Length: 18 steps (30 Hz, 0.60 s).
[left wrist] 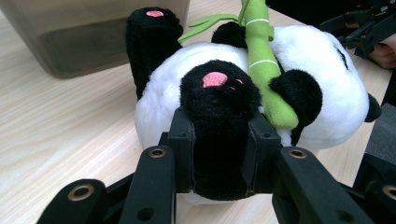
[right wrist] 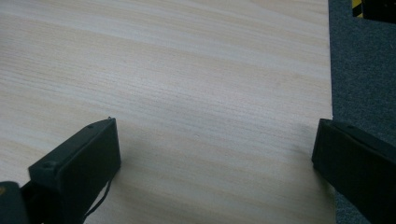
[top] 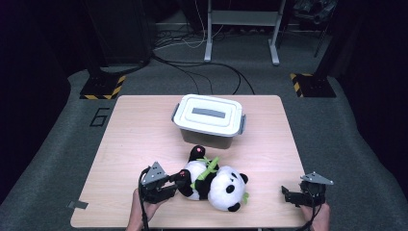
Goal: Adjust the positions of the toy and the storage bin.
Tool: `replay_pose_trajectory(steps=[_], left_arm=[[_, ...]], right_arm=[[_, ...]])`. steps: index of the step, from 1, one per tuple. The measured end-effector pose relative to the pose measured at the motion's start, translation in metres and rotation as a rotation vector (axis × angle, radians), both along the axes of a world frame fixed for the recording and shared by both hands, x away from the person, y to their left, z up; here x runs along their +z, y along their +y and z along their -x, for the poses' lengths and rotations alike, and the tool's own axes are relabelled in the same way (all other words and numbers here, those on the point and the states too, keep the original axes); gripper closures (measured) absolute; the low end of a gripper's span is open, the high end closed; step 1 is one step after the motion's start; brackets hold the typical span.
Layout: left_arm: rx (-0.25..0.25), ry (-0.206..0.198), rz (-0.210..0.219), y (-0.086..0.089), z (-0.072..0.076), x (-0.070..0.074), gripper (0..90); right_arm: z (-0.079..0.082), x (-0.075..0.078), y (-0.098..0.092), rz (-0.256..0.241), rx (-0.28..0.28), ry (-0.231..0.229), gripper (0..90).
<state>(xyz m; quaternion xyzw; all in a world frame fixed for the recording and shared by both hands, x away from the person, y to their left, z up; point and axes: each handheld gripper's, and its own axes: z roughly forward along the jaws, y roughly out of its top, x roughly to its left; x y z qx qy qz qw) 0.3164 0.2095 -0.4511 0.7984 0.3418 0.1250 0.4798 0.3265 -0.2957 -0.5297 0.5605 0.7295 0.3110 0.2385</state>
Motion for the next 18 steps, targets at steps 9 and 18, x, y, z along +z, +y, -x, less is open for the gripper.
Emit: replay_pose_trajectory(steps=[9, 18], left_arm=[[0.030, -0.008, -0.013, 0.020, -0.002, 0.002, 68.7], [0.055, 0.001, -0.022, 0.038, -0.004, 0.004, 67.4]], right_arm=[[0.000, 0.000, 0.000, -0.001, 0.000, 0.000, 0.5], [0.000, 0.000, 0.000, -0.001, 0.000, 0.000, 0.4]])
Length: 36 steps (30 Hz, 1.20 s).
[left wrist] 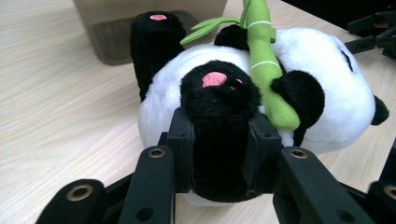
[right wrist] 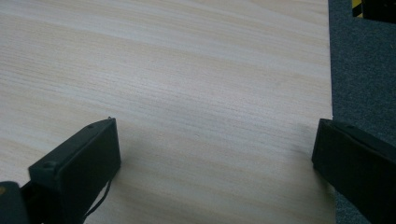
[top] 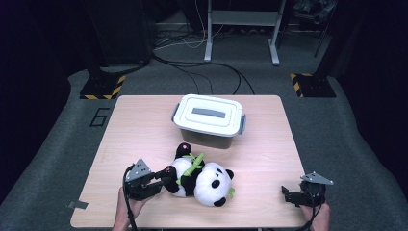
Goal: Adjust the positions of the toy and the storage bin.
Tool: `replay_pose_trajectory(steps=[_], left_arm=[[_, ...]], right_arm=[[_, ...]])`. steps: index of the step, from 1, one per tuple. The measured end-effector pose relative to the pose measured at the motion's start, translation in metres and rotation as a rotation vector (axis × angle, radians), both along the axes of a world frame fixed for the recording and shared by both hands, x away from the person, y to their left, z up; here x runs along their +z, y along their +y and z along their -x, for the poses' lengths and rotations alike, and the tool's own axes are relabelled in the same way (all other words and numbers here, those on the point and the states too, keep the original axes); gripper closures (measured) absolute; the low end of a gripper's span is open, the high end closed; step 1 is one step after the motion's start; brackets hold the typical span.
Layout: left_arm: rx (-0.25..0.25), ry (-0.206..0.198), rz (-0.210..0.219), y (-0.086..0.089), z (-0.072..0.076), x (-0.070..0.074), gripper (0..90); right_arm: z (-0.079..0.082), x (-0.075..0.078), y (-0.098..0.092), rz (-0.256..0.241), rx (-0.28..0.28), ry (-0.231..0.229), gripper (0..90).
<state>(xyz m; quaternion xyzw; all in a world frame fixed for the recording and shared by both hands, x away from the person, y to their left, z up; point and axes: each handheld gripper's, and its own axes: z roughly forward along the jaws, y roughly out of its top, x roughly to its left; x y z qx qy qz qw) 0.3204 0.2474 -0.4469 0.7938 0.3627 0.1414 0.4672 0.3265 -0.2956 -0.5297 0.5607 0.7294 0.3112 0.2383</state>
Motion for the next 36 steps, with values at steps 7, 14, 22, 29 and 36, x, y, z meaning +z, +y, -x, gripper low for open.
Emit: replay_pose_trajectory(steps=[7, 14, 22, 29, 36], left_arm=[[0.049, 0.020, 0.045, -0.006, 0.003, 0.007, 31.2], [0.054, 0.018, 0.036, -0.031, 0.002, 0.025, 12.8], [0.050, 0.029, -0.055, -0.074, -0.007, 0.024, 13.8], [0.125, 0.026, -0.146, -0.091, -0.014, 0.018, 39.0], [0.082, 0.053, -0.277, -0.099, -0.017, 0.010, 50.2]], right_arm=[[0.000, 0.000, 0.000, 0.000, 0.000, 0.000, 0.5], [0.000, 0.000, 0.000, 0.001, -0.001, 0.000, 0.5], [0.000, 0.000, 0.000, 0.000, -0.001, 0.000, 0.5], [0.000, 0.000, 0.000, 0.000, 0.001, -0.001, 0.6], [0.000, 0.000, 0.000, 0.000, 0.000, 0.000, 0.6]])
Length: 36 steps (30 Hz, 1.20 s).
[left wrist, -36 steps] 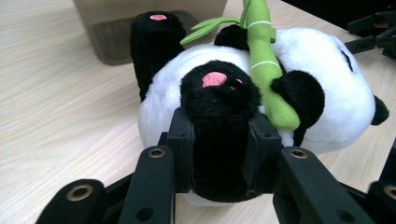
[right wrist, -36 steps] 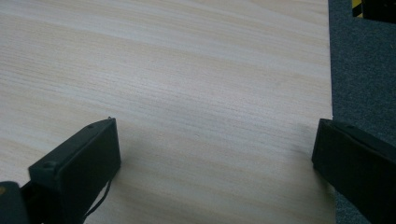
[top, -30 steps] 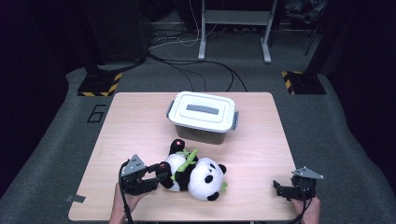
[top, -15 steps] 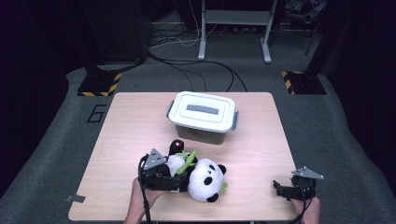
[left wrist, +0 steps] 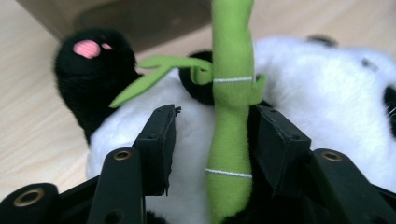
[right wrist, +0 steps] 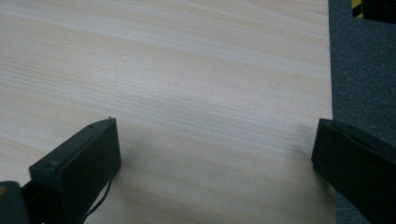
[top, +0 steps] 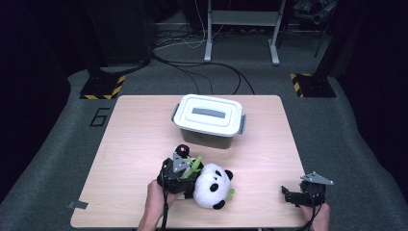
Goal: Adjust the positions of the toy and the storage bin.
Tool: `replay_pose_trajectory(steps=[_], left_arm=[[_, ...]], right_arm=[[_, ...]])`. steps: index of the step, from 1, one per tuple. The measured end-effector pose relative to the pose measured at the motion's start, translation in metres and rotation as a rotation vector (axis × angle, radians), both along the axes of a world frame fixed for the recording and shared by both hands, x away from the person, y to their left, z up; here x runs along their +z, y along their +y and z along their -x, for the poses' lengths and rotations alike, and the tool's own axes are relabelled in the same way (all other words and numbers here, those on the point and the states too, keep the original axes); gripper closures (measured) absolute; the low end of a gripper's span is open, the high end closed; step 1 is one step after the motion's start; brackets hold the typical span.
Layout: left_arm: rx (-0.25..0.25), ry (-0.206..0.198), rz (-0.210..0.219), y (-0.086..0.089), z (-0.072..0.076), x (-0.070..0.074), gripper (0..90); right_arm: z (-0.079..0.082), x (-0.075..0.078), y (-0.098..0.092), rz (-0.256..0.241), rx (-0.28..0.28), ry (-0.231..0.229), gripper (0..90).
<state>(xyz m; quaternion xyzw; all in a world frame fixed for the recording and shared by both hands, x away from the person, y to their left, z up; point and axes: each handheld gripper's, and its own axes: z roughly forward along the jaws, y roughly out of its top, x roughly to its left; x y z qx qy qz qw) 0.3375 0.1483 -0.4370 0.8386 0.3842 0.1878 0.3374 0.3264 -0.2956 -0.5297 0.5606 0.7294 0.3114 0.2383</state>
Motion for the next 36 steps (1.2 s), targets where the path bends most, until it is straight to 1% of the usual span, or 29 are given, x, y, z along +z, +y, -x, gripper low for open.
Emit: replay_pose_trajectory(steps=[1, 2, 3, 5, 6, 8, 9, 12, 14, 17, 19, 23, 24, 28, 36], left_arm=[[-0.003, 0.000, 0.000, 0.000, 0.000, 0.000, 52.2], [-0.006, 0.001, -0.008, 0.001, 0.000, 0.000, 56.4], [-0.013, -0.001, -0.006, 0.003, -0.001, -0.001, 60.6], [-0.023, 0.007, 0.022, 0.005, -0.001, -0.005, 68.8], [-0.032, -0.008, 0.023, 0.006, 0.000, -0.006, 72.0], [-0.032, -0.022, 0.038, 0.008, 0.003, -0.007, 74.3], [-0.035, -0.035, 0.041, 0.009, 0.004, -0.007, 74.9], [-0.040, -0.047, 0.088, 0.015, 0.005, -0.005, 75.7], [-0.044, -0.060, 0.097, 0.017, 0.007, -0.004, 75.9], [-0.052, -0.065, 0.105, 0.020, 0.008, -0.001, 76.0], [-0.055, -0.072, 0.103, 0.023, 0.009, 0.002, 76.0], [-0.044, -0.079, 0.101, 0.030, 0.011, 0.007, 76.1], [-0.041, -0.087, 0.097, 0.033, 0.011, 0.008, 76.1], [-0.027, -0.095, 0.106, 0.043, 0.013, 0.014, 76.0], [0.003, -0.114, 0.108, 0.067, 0.014, 0.022, 75.9]], right_arm=[[0.000, 0.000, 0.000, 0.000, 0.000, -0.001, 0.7], [0.000, 0.000, 0.000, 0.000, -0.001, 0.000, 0.7], [0.000, 0.000, 0.000, 0.000, 0.000, 0.000, 0.7], [0.000, 0.000, 0.000, 0.000, -0.001, 0.000, 0.7], [0.000, 0.000, 0.000, 0.000, -0.001, 0.000, 0.8], [0.000, 0.000, 0.000, 0.000, -0.001, -0.001, 0.8], [0.000, 0.000, 0.000, 0.000, -0.001, -0.001, 0.9], [0.000, 0.000, 0.000, -0.001, -0.004, -0.001, 1.1], [0.000, 0.000, 0.000, -0.001, -0.005, -0.002, 1.2], [0.000, 0.000, 0.000, -0.001, -0.005, -0.002, 1.3], [0.000, 0.000, 0.000, 0.000, -0.005, -0.002, 1.3], [0.000, 0.000, 0.000, -0.001, -0.007, -0.002, 1.5], [0.000, 0.000, 0.000, -0.002, -0.008, -0.003, 1.5], [0.000, 0.000, 0.000, -0.002, -0.008, -0.002, 1.6], [0.000, 0.000, 0.000, -0.002, -0.008, -0.002, 1.6]])
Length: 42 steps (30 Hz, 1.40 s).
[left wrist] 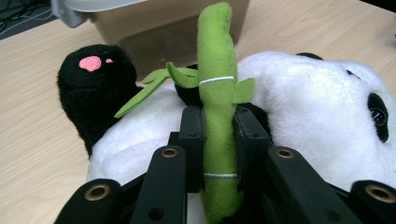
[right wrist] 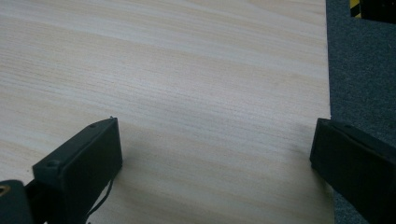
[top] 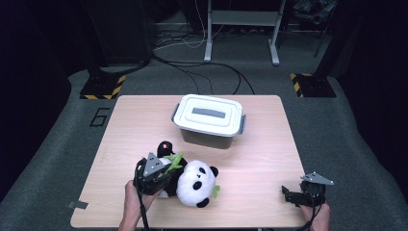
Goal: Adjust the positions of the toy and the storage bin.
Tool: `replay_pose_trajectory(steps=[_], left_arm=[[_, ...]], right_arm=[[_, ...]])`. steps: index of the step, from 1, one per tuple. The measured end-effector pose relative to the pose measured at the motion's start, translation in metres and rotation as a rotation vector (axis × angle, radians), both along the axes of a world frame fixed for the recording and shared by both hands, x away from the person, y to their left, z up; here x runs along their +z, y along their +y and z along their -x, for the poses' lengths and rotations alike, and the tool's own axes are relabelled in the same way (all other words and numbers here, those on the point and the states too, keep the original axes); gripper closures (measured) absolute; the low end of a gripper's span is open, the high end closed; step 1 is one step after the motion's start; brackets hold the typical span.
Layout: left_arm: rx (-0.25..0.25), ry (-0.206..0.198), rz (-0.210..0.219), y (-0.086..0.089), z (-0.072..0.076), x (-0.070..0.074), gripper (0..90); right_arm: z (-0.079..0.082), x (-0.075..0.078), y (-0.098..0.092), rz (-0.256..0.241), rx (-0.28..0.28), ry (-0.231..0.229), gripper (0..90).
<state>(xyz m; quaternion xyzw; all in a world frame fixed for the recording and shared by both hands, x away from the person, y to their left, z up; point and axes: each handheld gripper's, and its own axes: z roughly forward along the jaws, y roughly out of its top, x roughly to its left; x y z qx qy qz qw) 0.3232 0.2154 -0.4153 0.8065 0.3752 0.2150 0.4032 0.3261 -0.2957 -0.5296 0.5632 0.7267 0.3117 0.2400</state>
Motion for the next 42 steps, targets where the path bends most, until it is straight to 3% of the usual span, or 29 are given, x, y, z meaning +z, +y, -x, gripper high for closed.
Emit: replay_pose_trajectory(steps=[7, 19, 27, 33, 42], left_arm=[[0.038, -0.013, -0.003, 0.020, -0.002, 0.006, 75.9], [0.147, -0.032, 0.031, 0.057, -0.009, 0.010, 75.9], [0.223, -0.036, 0.026, 0.080, -0.016, 0.009, 75.8], [0.284, -0.052, 0.016, 0.094, -0.024, 0.009, 75.7], [0.323, -0.057, -0.004, 0.114, -0.046, 0.010, 75.6]], right_arm=[[0.000, 0.000, 0.000, 0.000, -0.001, 0.000, 1.6], [0.000, 0.000, 0.000, 0.000, 0.000, 0.000, 1.6], [0.000, 0.000, 0.000, 0.000, -0.002, 0.000, 1.6], [0.000, 0.000, 0.000, 0.001, -0.002, 0.000, 1.6], [0.000, 0.000, 0.000, 0.001, -0.003, 0.000, 1.6]])
